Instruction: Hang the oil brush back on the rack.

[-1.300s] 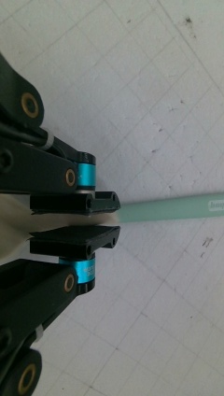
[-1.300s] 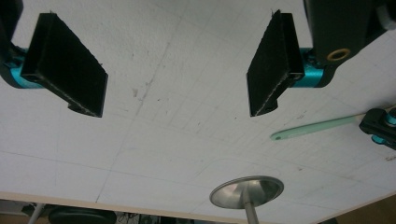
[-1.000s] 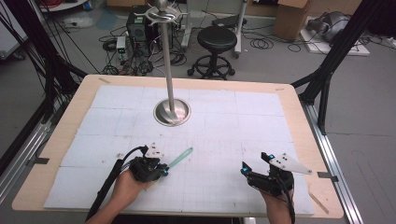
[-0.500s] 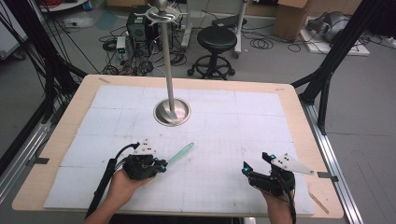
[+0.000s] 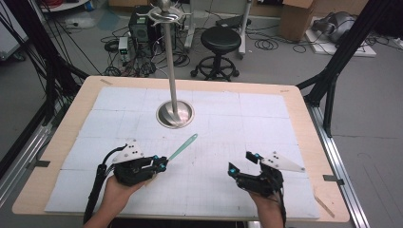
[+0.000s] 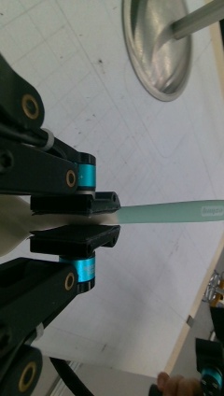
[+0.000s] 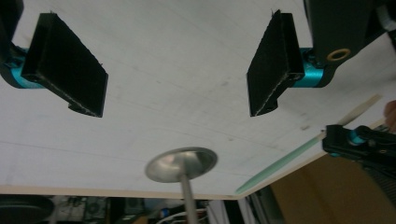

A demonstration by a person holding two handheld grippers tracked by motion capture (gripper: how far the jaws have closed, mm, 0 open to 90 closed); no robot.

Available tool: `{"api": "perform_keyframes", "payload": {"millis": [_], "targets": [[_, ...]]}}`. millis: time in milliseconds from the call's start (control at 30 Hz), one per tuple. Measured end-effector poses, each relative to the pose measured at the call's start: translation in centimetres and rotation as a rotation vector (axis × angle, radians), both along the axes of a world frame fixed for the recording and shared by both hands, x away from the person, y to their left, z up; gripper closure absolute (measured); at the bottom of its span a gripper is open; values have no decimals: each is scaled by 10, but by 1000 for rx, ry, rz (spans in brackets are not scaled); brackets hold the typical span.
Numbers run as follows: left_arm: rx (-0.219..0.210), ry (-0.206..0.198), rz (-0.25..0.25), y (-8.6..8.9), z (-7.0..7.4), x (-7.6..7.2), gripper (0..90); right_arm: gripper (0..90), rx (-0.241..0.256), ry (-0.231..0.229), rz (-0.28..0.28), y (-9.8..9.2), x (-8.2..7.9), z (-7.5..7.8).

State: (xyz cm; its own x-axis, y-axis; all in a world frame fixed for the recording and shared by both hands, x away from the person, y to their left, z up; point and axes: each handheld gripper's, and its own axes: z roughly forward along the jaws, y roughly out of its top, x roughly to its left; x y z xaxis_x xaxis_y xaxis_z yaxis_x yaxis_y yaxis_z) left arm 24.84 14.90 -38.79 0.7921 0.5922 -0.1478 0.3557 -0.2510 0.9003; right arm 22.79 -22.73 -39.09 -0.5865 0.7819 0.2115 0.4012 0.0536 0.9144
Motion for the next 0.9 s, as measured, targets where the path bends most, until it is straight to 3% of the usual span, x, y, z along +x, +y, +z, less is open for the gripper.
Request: {"api": "perform_keyframes", "payload": {"millis": [233, 400, 500, 767, 900], "targets": [[-21, -54, -29, -4, 8, -10, 821, 194, 20, 3, 107, 39, 12, 5], [-31, -66, -59, -11, 9, -16, 821, 236, 103, 23, 174, 54, 20, 9], [-33, -71, -72, -14, 9, -18, 820, 268, 126, 21, 216, 63, 24, 12], [-35, -75, -84, -16, 10, -20, 820, 404, 147, 16, 268, 77, 30, 23], [-39, -81, -84, -16, 10, -22, 820, 470, 183, 24, 279, 78, 32, 25]]}}
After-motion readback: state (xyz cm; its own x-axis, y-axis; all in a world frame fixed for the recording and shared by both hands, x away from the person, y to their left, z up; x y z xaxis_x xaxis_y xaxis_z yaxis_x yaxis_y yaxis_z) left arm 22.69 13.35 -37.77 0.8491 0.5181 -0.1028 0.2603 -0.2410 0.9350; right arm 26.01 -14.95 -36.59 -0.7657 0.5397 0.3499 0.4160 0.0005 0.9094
